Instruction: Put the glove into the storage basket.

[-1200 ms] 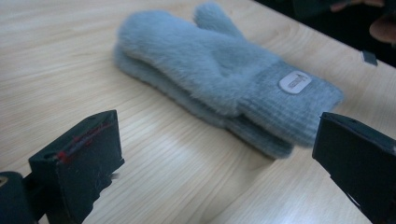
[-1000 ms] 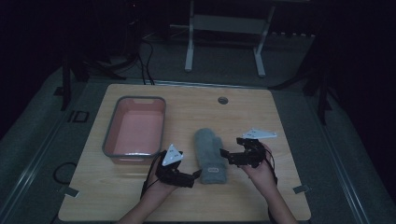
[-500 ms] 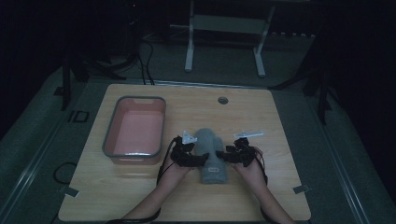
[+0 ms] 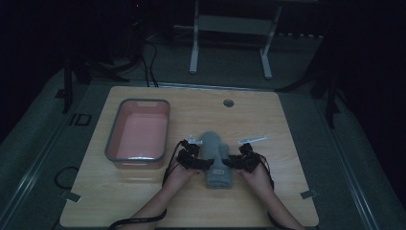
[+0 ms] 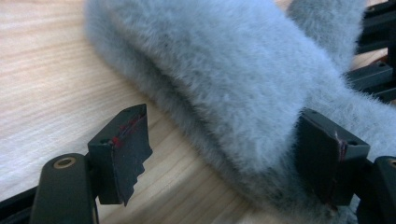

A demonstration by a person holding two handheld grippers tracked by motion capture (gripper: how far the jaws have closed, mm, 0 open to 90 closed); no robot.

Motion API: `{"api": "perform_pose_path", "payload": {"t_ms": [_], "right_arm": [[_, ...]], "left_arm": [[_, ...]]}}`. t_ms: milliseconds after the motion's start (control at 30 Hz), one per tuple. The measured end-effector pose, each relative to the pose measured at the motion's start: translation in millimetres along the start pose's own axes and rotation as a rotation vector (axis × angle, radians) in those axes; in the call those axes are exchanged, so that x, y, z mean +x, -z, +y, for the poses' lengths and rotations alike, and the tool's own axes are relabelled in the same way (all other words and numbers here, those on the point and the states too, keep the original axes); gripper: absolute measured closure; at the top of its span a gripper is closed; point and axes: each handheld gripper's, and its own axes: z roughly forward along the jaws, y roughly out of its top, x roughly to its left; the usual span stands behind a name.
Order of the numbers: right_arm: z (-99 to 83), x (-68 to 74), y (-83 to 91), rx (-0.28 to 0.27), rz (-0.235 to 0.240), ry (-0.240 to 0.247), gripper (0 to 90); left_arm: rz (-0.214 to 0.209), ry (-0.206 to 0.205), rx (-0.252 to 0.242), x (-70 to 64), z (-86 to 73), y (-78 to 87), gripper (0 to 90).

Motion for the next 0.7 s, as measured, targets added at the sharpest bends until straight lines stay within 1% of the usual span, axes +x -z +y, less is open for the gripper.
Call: {"api": "perform_pose_path", "payload": {"t_ms": [100,133,167,200,233,267,300,333,367,433,467,500,533,600,633,667,700], "right_arm": [[0.1,-0.3,-0.6,0.007,0.014,0.0,64.2],[0.2,-0.1,-0.5,0.008,0.015,0.002,66.4],[0.4,0.2,-0.3,0.011,0.015,0.006,67.8],[0.8,0.7,-0.1,0.014,0.011,0.01,69.3],[1.1,1.2,0.0,0.015,0.008,0.012,70.3],[1.1,1.2,0.0,0.015,0.008,0.012,70.3],[1.3,1.4,0.0,0.016,0.007,0.013,71.0],[1.3,1.4,0.1,0.014,0.008,0.012,72.3],[0.8,2.3,0.2,0.008,0.004,0.02,73.4],[0.4,3.1,0.5,0.001,0.002,0.024,75.1],[0.1,3.7,0.7,-0.003,0.002,0.026,75.9],[0.1,3.7,0.7,-0.003,0.002,0.026,75.9],[-0.1,5.1,2.4,-0.017,0.0,0.032,78.1],[0.0,5.9,3.2,-0.019,-0.002,0.036,78.7],[0.5,7.3,6.0,-0.031,0.002,0.043,79.7],[0.5,7.3,6.0,-0.031,0.002,0.043,79.7],[1.5,8.3,9.7,-0.041,0.015,0.036,80.3]], "left_arm": [[0.007,-0.008,0.005,-1.5,1.9,-1.9,23.7],[-0.002,-0.007,0.006,-2.1,2.5,-2.6,26.1],[-0.032,-0.002,0.008,-1.7,2.9,-3.2,32.0],[-0.058,0.02,0.006,-1.3,2.9,-4.0,39.4],[-0.075,0.025,0.006,-1.0,2.7,-4.7,44.9],[-0.075,0.025,0.006,-1.0,2.7,-4.7,49.4],[-0.1,0.032,0.009,-0.4,2.5,-5.7,49.4],[-0.115,0.042,0.01,0.9,2.4,-6.2,54.8],[-0.142,0.037,0.007,2.0,2.3,-6.2,62.7],[-0.149,0.028,0.002,1.2,2.5,-5.6,69.9],[-0.143,0.006,0.0,0.0,3.3,-5.0,72.6],[-0.143,0.006,0.0,0.0,3.3,-5.0,74.5],[-0.137,-0.008,-0.002,-1.5,3.9,-4.4,75.8],[-0.136,-0.022,-0.01,-3.1,5.4,-2.3,76.6],[-0.143,-0.024,-0.013,-3.2,6.7,-0.1,77.9],[-0.143,-0.024,-0.013,-3.2,6.7,-0.1,78.2],[-0.15,-0.026,-0.022,-4.2,8.7,3.4,78.5]]}}
